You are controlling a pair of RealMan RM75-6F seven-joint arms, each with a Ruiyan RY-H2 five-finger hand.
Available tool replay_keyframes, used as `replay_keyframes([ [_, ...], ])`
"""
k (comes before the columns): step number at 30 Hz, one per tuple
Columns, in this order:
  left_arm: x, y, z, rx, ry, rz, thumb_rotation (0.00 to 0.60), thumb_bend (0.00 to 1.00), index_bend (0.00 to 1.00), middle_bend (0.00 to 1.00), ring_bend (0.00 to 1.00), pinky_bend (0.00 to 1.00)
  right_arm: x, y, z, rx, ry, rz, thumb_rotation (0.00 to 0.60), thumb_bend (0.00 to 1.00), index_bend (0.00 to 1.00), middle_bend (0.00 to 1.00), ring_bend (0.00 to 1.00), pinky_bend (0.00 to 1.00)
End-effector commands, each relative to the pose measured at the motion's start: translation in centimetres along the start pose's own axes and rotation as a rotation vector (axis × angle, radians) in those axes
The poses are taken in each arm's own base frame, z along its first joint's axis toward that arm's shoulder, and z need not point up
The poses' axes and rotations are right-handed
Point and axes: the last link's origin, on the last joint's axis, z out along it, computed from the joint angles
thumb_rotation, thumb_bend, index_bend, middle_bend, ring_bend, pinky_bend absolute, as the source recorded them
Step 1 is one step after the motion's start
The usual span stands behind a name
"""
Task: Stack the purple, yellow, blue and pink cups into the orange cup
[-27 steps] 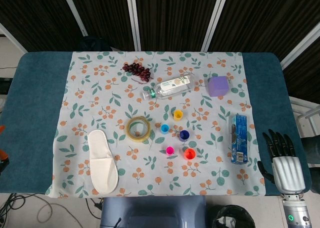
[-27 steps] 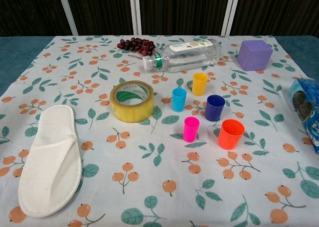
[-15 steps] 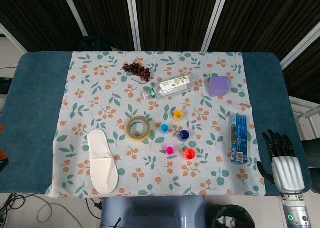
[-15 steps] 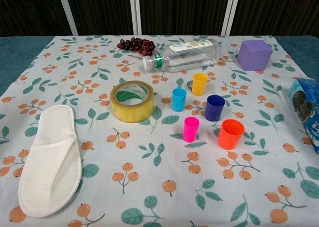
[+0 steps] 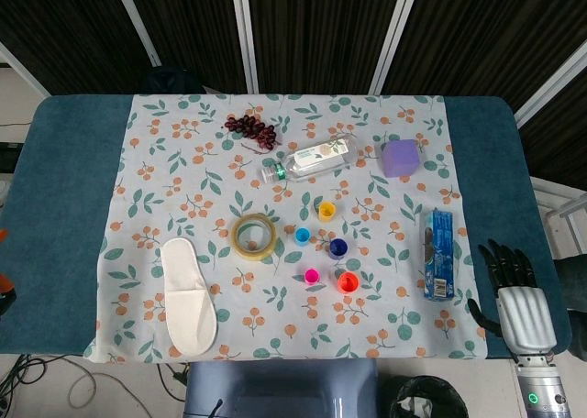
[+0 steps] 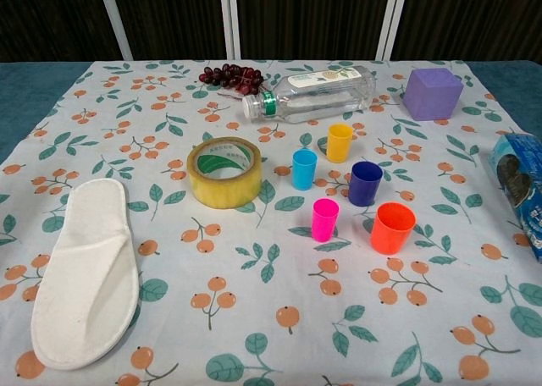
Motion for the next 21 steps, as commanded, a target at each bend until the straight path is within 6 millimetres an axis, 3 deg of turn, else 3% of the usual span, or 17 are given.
replay_keyframes([
  [1, 0.0, 0.0, 0.0, -0.001, 0.0, 0.0, 0.6, 0.8, 0.16, 0.02, 0.0, 0.0, 0.3, -0.5, 1.4, 0.059, -0.057, 0.031, 0.6, 0.39, 0.0, 0.0, 0.0, 0.01],
  [5, 0.0, 0.0, 0.1, -0.001, 0.001, -0.005, 0.6, 0.8, 0.17, 0.02, 0.0, 0.0, 1.4, -1.9, 4.6, 0.157, -0.157, -0.005, 0.6, 0.39, 0.0, 0.0, 0.0, 0.01],
  [12, 0.0, 0.0, 0.1, -0.002, 0.0, -0.003, 0.6, 0.8, 0.17, 0.02, 0.0, 0.0, 2.8, -7.2, 10.0, 0.28, -0.344, -0.063, 0.6, 0.39, 0.02, 0.0, 0.0, 0.01],
  [16, 0.0, -0.1, 0.0, 0.002, 0.001, 0.0, 0.6, 0.8, 0.17, 0.02, 0.0, 0.0, 2.2, -10.6, 12.4, 0.327, -0.35, -0.089, 0.6, 0.4, 0.07, 0.0, 0.0, 0.01],
  [21, 0.0, -0.3, 0.1, 0.015, -0.003, -0.003, 0.6, 0.8, 0.17, 0.02, 0.0, 0.0, 0.0, -14.4, 14.4, 0.354, -0.385, -0.083, 0.6, 0.39, 0.13, 0.0, 0.0, 0.01],
])
